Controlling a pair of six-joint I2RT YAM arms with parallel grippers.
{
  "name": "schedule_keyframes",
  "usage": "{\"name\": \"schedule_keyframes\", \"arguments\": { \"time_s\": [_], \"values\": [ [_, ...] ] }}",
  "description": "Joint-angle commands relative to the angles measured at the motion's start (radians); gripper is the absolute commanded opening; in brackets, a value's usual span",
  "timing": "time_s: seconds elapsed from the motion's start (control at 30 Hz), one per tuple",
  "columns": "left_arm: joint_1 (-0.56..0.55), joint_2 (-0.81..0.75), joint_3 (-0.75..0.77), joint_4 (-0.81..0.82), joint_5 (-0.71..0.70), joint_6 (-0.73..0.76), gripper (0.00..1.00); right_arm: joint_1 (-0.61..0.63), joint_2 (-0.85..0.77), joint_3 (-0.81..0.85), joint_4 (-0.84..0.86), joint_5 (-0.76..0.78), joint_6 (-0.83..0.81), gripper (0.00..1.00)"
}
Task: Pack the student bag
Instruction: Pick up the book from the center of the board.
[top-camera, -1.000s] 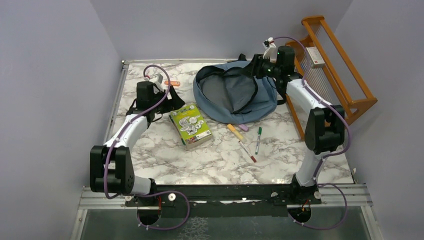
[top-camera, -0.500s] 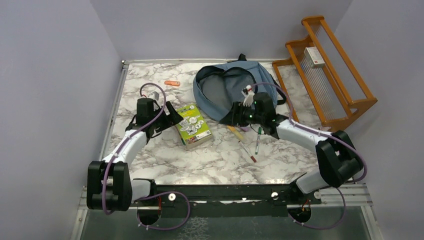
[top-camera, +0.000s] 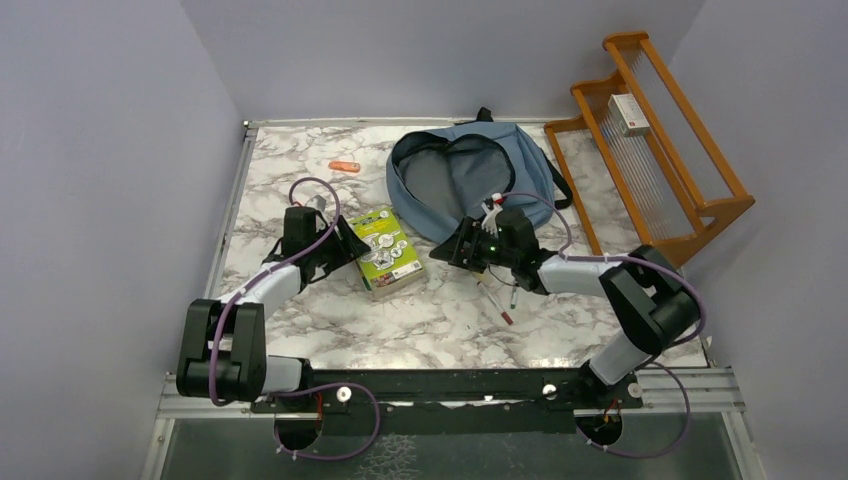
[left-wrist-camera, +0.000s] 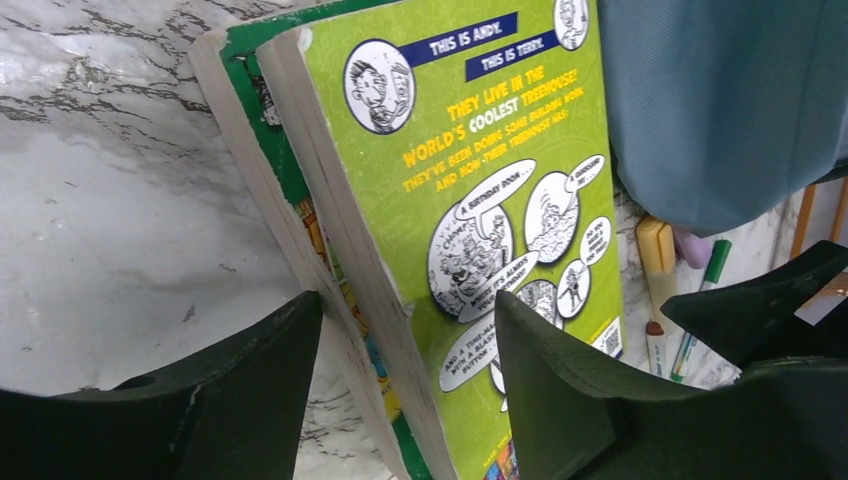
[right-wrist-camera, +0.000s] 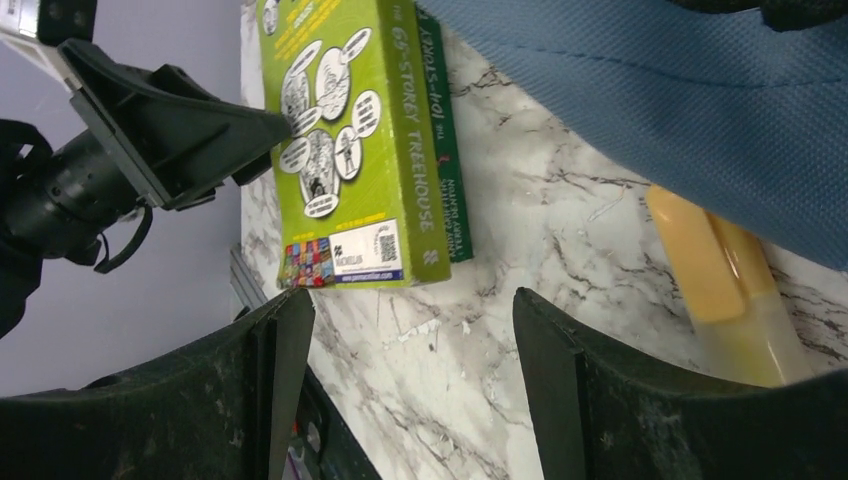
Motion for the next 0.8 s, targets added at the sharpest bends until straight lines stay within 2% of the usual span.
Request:
{"name": "schedule_keyframes", "arguments": {
  "time_s": [0.0,0.33,0.6,0.77],
  "values": [
    [-0.005,0.034,-0.017,0.054,0.019,-0.012,0.6,0.01,0.083,0.043,0.112,-0.023,0.042,0.78],
    [-0.005,0.057,-0.044,0.05,-0.005,-0.008,0.29,0.037,0.249,0.137,0.18,-0.105,0.07,0.78],
    [-0.005,0.075,-0.049,0.054,-0.011,0.0,0.27,0.057,0.336,0.188,0.205,-0.14,0.096,0.77],
    [-0.005,0.095,-0.048,0.063,-0.005,0.008,0.25,0.069,0.348,0.189,0.229,-0.163,0.107,0.7]
  ]
}}
